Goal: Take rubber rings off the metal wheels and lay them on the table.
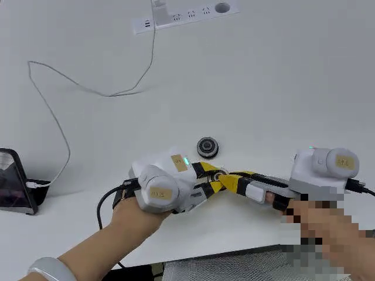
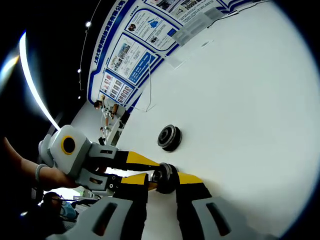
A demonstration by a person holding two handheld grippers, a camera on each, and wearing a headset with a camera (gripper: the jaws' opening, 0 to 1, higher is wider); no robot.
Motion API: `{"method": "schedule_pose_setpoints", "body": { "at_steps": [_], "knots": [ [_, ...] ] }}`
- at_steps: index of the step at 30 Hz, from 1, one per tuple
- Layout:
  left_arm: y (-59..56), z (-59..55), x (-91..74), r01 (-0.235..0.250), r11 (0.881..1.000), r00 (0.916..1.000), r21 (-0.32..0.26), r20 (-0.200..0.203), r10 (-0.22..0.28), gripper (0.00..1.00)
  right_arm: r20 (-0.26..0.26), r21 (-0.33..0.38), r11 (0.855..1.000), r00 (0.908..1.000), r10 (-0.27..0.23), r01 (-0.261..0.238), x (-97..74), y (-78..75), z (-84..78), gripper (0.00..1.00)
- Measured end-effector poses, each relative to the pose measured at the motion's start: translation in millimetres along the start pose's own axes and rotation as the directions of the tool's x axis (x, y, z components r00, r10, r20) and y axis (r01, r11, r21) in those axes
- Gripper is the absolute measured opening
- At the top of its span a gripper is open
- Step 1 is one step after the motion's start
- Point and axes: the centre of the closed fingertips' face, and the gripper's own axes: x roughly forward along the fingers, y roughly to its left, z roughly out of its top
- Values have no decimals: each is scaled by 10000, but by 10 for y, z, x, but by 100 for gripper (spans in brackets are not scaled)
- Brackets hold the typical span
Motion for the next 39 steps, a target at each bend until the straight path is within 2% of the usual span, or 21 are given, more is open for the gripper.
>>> {"method": "schedule_pose_setpoints", "body": {
  "at_steps": [4, 9, 36, 39],
  "knots": [
    [-1, -3, -1, -6, 10000, 10000, -15, 7, 6, 13, 32, 51, 10000, 10000, 41, -41, 19, 1, 16, 23],
    [-3, -8, 0, -1, 10000, 10000, -13, 16, 1, 13, -249, 81, 9999, 9996, 115, -113, -12, 4, -22, 24],
    [-6, -11, -1, 4, 9999, 10000, -129, 86, -3, 13, -189, 441, 9990, 9998, 57, -48, -10, -8, -24, 24],
    [-6, -11, -2, 8, 9999, 9999, -126, 110, -6, 13, -196, 554, 9983, 9996, 197, -186, -17, 26, -18, 26]
  ]
}}
